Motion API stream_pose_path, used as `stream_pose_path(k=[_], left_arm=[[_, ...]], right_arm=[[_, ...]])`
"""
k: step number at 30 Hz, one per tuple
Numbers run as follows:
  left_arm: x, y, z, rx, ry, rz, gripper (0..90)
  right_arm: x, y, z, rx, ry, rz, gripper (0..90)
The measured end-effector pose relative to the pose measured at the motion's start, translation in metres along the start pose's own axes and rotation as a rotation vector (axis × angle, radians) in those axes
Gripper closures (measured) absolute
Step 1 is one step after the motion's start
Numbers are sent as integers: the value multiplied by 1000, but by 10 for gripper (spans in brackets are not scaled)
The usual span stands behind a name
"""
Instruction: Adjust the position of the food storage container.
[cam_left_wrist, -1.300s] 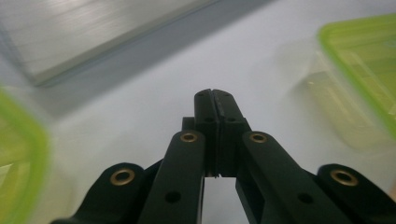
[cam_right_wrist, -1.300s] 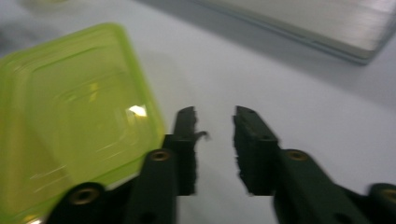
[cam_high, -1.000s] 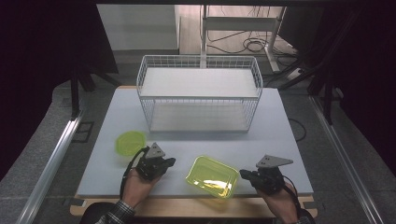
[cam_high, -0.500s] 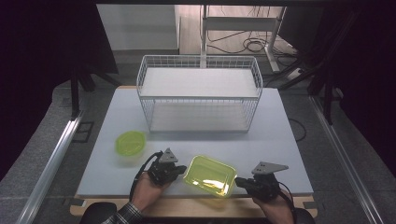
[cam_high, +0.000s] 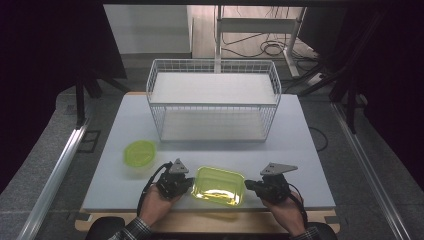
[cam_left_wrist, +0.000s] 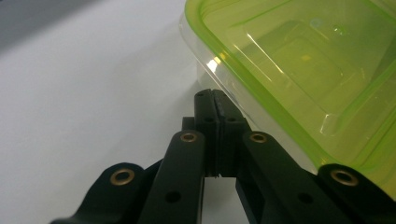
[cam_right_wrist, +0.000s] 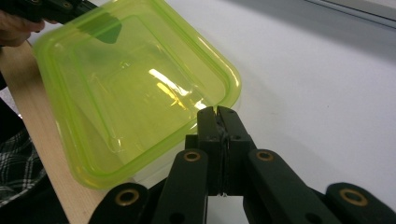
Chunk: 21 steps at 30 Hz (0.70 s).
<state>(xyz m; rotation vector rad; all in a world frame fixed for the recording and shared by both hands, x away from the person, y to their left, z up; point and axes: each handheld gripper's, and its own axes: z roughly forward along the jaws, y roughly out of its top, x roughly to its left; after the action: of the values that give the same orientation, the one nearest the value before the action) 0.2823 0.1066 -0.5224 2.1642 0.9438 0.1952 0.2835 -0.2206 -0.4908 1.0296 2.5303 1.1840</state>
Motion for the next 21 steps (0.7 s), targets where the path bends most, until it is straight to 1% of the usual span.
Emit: stream_pose_path(k=[2, 4, 5, 7, 8, 9, 11, 12, 13, 14, 15, 16, 19, 20, 21], left_arm=[[1, -1, 0, 2, 2, -7, 900], [2, -2, -1, 8, 5, -8, 900], [3, -2, -1, 7, 6, -14, 900], [4, -3, -2, 11, 8, -20, 900], [4, -3, -2, 11, 8, -20, 900], [4, -3, -3, 7, 0, -26, 900], [4, -4, -4, 6, -2, -29, 900], [4, -4, -5, 6, -4, -30, 900], [4, -4, -5, 7, -4, -31, 900], [4, -4, -5, 7, -4, -31, 900], [4, -5, -5, 7, -4, -32, 900], [4, -5, -6, 4, -6, -33, 900], [4, -5, -6, 4, -4, -35, 900], [6, -5, -6, -1, -7, -41, 900], [7, -4, -6, 1, -8, -39, 900]], right_arm=[[3, -1, -2, -3, 7, 10, 881], [8, -3, -6, 0, 20, 4, 881], [12, -5, -8, 3, 30, 2, 881], [20, -8, -12, 2, 64, 7, 882], [20, -8, -12, 2, 64, 7, 882], [30, -11, -15, 5, 87, -4, 882], [38, -12, -17, 9, 115, -10, 883], [44, -13, -16, 19, 135, -17, 883], [47, -14, -16, 24, 144, -27, 883], [47, -14, -16, 24, 144, -27, 883], [55, -15, -9, 48, 171, -48, 883], [57, -15, -5, 58, 173, -65, 886], [58, -14, 0, 64, 170, -76, 886], [56, -10, 2, 58, 156, -93, 886], [54, -9, 3, 56, 154, -90, 886]])
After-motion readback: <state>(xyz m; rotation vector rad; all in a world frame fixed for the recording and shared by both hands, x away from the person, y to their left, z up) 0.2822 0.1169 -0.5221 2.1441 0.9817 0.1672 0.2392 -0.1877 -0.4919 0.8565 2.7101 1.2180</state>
